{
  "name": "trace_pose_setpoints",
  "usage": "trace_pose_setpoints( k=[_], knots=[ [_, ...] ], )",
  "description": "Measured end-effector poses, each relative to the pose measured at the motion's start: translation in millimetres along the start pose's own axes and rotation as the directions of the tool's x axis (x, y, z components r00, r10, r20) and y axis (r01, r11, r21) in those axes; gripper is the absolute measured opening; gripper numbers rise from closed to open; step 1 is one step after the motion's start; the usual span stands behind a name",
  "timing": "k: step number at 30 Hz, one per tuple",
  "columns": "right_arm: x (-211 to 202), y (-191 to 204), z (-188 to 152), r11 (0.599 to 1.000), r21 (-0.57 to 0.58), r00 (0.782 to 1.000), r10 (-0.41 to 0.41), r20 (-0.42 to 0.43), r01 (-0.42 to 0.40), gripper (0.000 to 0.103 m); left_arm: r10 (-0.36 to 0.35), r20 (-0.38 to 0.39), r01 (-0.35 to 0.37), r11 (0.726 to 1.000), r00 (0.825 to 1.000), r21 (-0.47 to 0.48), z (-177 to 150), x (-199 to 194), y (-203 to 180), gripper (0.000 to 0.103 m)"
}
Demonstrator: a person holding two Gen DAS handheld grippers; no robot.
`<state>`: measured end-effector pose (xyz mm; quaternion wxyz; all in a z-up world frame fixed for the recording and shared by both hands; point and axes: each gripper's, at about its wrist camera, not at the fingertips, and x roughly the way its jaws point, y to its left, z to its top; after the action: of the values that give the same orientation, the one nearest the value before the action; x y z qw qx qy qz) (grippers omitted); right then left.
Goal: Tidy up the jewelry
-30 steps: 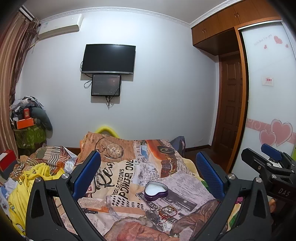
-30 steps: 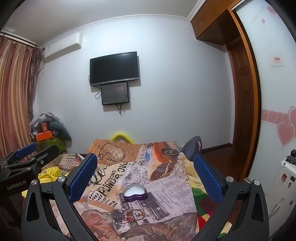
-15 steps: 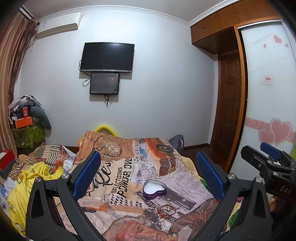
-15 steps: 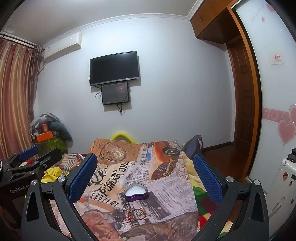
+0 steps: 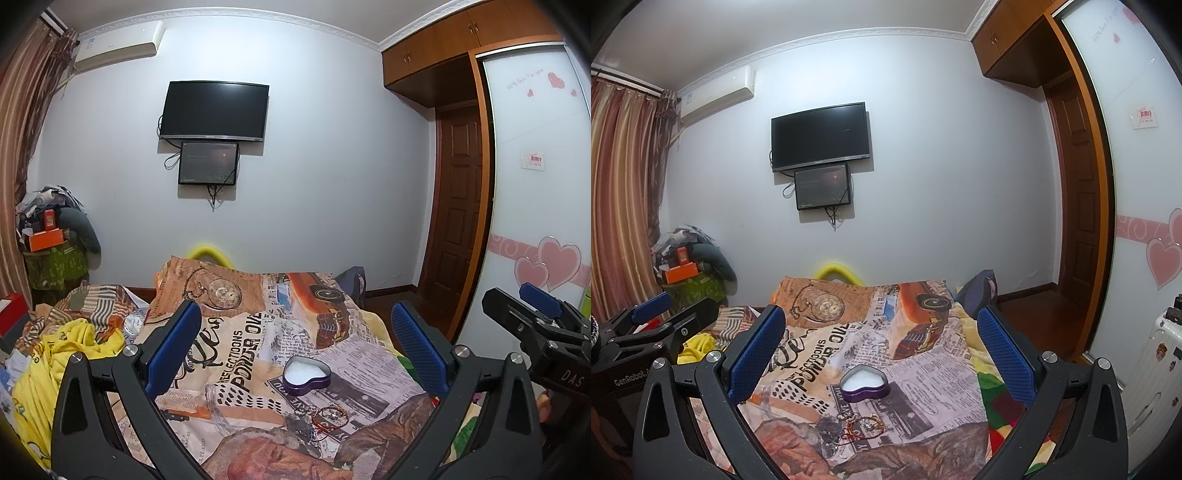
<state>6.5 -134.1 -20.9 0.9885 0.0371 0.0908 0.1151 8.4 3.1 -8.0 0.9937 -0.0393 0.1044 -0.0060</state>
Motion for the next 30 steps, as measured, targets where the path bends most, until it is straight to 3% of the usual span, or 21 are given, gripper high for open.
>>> trace_pose_setpoints(
  k=[30],
  knots=[
    [3.3, -1.0, -1.8, 1.0, 0.005, 1.0, -0.001, -0.013, 0.001, 0.103, -0.006, -0.014, 0.006, 1.0, 1.0, 0.001, -3.8, 3.4, -1.3, 0.103]
  ],
)
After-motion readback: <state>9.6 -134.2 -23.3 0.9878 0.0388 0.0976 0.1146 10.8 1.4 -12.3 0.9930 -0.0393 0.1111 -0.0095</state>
